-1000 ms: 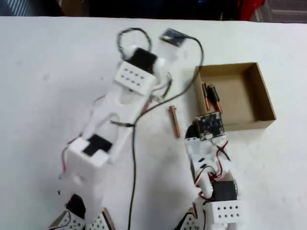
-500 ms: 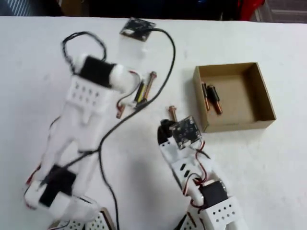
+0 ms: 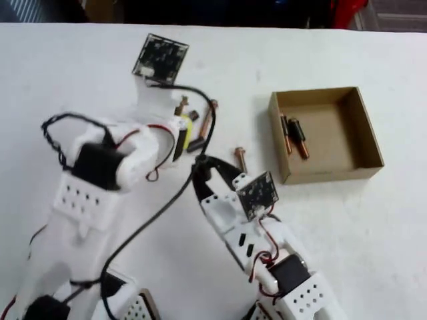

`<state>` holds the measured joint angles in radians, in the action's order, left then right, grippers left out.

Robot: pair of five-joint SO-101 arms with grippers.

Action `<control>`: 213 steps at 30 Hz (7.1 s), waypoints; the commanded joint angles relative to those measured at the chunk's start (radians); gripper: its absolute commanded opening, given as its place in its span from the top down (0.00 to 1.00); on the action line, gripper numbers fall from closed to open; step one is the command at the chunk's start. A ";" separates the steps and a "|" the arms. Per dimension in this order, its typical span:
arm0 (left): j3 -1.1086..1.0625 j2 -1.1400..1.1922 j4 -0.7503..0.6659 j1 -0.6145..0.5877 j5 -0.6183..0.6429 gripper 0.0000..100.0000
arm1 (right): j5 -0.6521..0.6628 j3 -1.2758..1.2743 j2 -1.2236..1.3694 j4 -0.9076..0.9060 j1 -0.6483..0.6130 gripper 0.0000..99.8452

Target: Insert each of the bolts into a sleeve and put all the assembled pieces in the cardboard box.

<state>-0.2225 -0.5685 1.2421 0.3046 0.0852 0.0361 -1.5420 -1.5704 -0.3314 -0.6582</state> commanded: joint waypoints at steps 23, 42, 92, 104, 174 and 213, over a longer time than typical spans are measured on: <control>-0.017 -0.203 -0.181 0.232 0.101 0.98 | -0.009 -0.153 -0.012 0.426 -0.028 0.98; -0.353 -0.478 -0.488 0.236 -0.074 0.98 | -0.009 -0.153 -0.012 0.395 -0.028 0.98; -0.927 -0.774 -0.918 0.183 -0.032 0.98 | -0.009 -0.137 -0.013 0.369 -0.028 0.98; -0.947 -0.797 -0.793 0.154 0.064 0.98 | -0.009 -0.137 -0.013 0.367 -0.028 0.98; -1.154 -1.084 -0.526 -0.343 -0.080 0.98 | 0.060 0.697 0.096 -0.581 0.390 0.98; -1.404 -1.084 -0.477 -0.466 -0.083 0.98 | 0.338 1.896 2.081 -0.717 0.851 0.98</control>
<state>-1.6341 -1.6410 0.7695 -0.1496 0.0146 0.3552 0.2225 0.4657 -1.0234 0.1780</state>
